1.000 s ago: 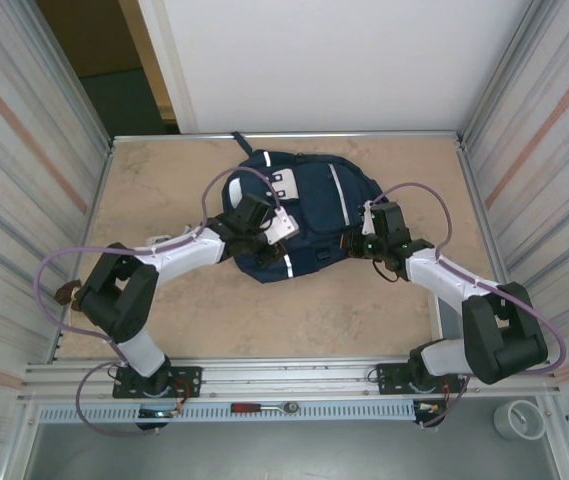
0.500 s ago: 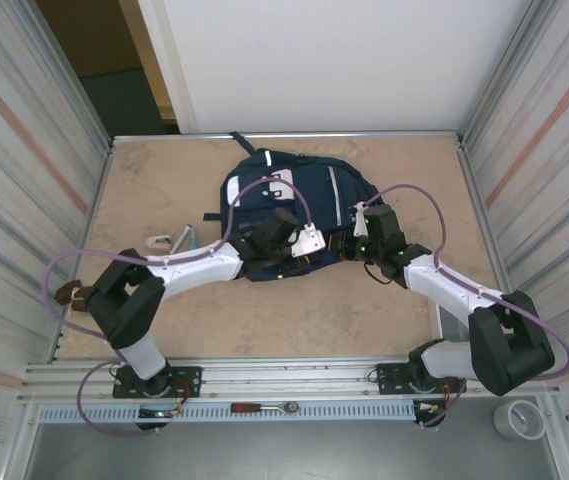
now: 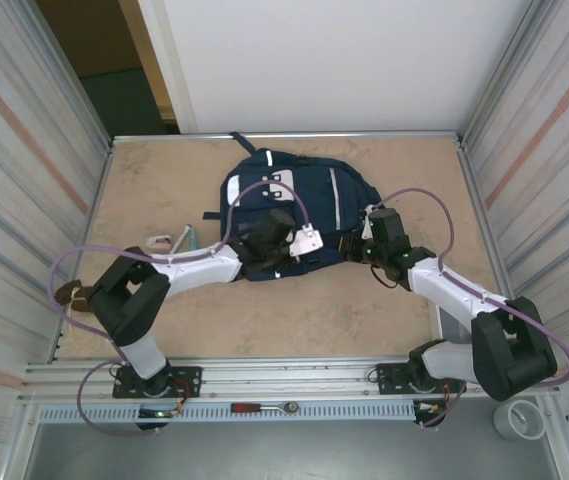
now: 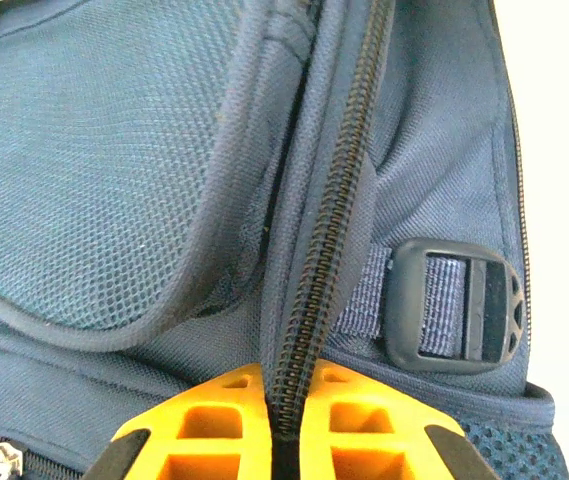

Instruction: Pack the student bag

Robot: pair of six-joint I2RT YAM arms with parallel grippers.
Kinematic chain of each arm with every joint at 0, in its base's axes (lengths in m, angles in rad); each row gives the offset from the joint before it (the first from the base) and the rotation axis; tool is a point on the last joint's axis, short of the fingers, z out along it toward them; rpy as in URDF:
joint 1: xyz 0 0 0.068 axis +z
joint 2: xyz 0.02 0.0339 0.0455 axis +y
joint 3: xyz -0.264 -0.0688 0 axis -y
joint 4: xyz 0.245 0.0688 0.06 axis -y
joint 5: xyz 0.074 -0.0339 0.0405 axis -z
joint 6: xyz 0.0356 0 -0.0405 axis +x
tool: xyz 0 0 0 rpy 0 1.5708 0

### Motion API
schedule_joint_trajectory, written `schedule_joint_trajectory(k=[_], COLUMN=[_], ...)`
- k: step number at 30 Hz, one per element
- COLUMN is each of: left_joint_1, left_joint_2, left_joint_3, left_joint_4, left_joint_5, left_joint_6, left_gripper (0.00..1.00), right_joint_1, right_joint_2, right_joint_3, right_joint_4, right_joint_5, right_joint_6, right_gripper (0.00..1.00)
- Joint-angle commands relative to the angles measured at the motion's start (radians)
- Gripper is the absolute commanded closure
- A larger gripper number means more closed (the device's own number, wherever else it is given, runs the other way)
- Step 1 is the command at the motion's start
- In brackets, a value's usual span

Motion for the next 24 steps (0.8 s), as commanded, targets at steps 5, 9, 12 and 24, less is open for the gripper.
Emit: schedule_joint_trajectory(k=[5,9,12,24], left_joint_1=[0.157,0.176,0.161,-0.023], left_joint_2=[-0.172,-0.162,-0.17,-0.081], left_joint_3=[-0.121,-0.133,-0.129,-0.006], left_joint_4=[0.096,0.1,0.085,0.084], left_joint_5=[0.136,0.129,0.112,-0.053], left_joint_6=[-0.039,-0.047,-0.046,0.105], left_gripper=[1.0,0.89,0.65,0.28], right_joint_1=[-0.06,-0.024,0.009,0.054], right_joint_2=[-0.008,0.0,-0.003,-0.041], right_joint_3=[0.011,0.012,0.012,0.0], right_joint_4=[-0.05,0.028,0.059,0.124], right_joint_5=[0.106,0.04,0.021,-0.066], right_joint_6=[-0.016,-0.014,-0.015,-0.023], right_gripper=[1.0,1.0,1.0,1.0])
